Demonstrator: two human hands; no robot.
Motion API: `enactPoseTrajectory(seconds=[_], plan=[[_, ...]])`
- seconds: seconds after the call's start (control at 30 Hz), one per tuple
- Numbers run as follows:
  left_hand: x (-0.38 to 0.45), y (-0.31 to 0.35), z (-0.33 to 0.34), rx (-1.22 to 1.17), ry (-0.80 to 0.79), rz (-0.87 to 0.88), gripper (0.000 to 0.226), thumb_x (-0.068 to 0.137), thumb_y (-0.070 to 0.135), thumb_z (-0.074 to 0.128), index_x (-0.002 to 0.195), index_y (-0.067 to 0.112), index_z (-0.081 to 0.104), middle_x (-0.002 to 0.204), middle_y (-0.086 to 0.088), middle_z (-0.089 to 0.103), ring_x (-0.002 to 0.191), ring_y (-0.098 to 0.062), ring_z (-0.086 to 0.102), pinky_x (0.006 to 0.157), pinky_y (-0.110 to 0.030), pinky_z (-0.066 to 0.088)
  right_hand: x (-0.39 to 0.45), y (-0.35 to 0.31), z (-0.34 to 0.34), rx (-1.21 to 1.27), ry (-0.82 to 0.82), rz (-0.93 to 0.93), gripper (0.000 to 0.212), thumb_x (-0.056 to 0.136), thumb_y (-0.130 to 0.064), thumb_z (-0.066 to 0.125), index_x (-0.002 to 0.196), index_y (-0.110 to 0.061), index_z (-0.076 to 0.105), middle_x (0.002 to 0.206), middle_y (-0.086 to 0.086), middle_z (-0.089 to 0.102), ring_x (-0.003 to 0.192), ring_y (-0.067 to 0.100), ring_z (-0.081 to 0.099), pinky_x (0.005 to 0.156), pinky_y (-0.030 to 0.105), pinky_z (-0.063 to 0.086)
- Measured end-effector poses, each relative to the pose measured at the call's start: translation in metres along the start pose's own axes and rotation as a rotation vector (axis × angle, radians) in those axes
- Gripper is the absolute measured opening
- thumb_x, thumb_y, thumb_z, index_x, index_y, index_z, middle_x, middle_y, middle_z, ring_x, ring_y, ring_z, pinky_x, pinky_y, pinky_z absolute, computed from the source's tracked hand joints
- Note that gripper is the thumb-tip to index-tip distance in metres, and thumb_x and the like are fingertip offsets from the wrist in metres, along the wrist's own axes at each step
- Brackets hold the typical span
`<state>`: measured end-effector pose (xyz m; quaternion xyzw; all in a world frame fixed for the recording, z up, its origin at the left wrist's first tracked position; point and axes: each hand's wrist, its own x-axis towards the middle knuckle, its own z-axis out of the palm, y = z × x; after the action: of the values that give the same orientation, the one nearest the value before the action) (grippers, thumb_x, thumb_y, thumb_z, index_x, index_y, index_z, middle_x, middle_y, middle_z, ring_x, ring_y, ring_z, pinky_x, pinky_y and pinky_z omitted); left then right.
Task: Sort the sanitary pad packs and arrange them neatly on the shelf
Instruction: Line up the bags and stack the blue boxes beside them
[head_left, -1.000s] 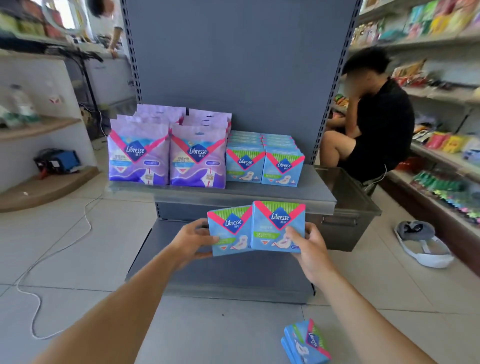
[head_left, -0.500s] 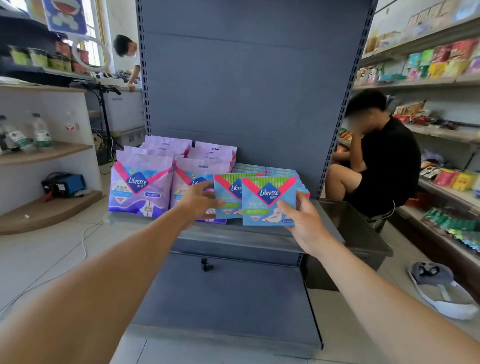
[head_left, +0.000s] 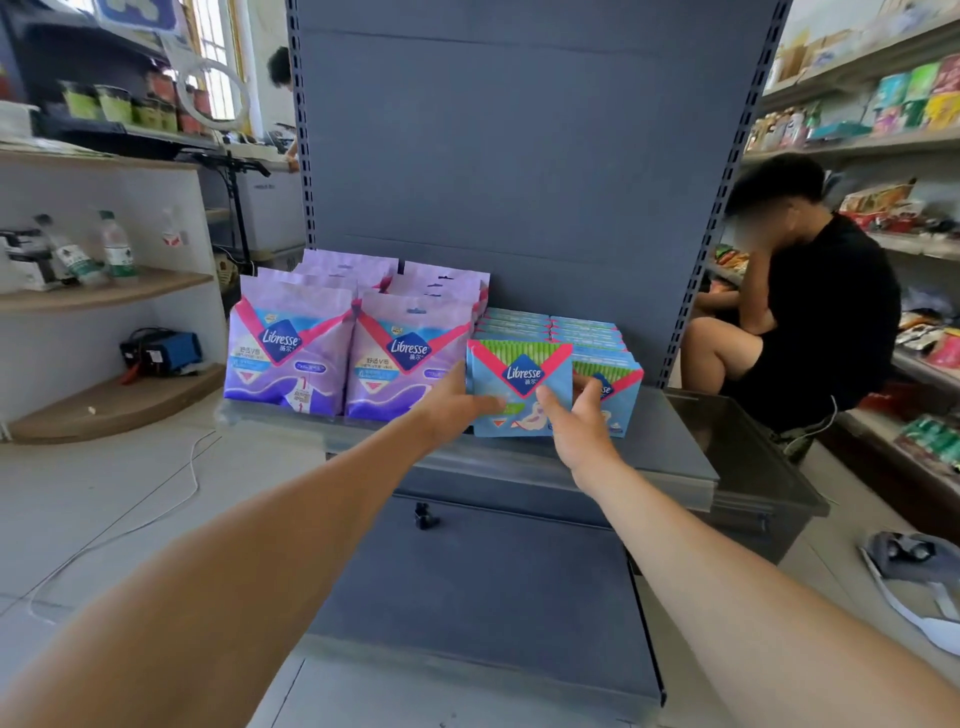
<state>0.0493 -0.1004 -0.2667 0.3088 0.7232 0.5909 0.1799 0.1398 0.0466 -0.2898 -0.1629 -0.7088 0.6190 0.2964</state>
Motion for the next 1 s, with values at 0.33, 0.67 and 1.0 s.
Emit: enactPoseTrajectory(seconds=[0.33, 0.67, 1.0], plan=[[0.019, -0.013, 0.012, 0.378, 0.158, 0.052, 0.031, 0.095, 0.013, 0.059, 0.124, 0.010, 0.050, 0.121, -0.009, 0.062, 0.108, -0.025, 0.059, 0.092, -0.039, 0.050, 0.002, 0.014, -0.002, -0.284, -0.012, -0.106, 0.038, 0.100, -0.028, 0.053, 0.134, -0.015, 0.043, 0.123, -0.004, 0.057, 0.112, 0.013, 0.054, 0.087, 0.025, 0.040], [0.028, -0.029, 0.011, 0.501, 0.325, 0.106, 0.023, 0.095, 0.017, 0.058, 0.116, 0.008, 0.055, 0.119, -0.010, 0.058, 0.100, -0.025, 0.059, 0.088, -0.040, 0.050, 0.011, 0.023, 0.014, -0.420, 0.072, -0.203, 0.037, 0.096, -0.027, 0.061, 0.126, -0.011, 0.047, 0.125, 0.005, 0.057, 0.118, 0.020, 0.053, 0.093, 0.033, 0.045], [0.023, -0.025, 0.006, 0.701, 0.246, 0.257, 0.085, 0.090, 0.006, 0.063, 0.154, 0.034, 0.014, 0.132, -0.012, 0.044, 0.113, -0.031, 0.053, 0.085, -0.039, 0.048, 0.012, 0.020, 0.010, -0.560, 0.065, -0.253, 0.069, 0.090, -0.024, 0.070, 0.146, -0.017, 0.030, 0.144, 0.003, 0.047, 0.133, 0.021, 0.043, 0.102, 0.028, 0.037]])
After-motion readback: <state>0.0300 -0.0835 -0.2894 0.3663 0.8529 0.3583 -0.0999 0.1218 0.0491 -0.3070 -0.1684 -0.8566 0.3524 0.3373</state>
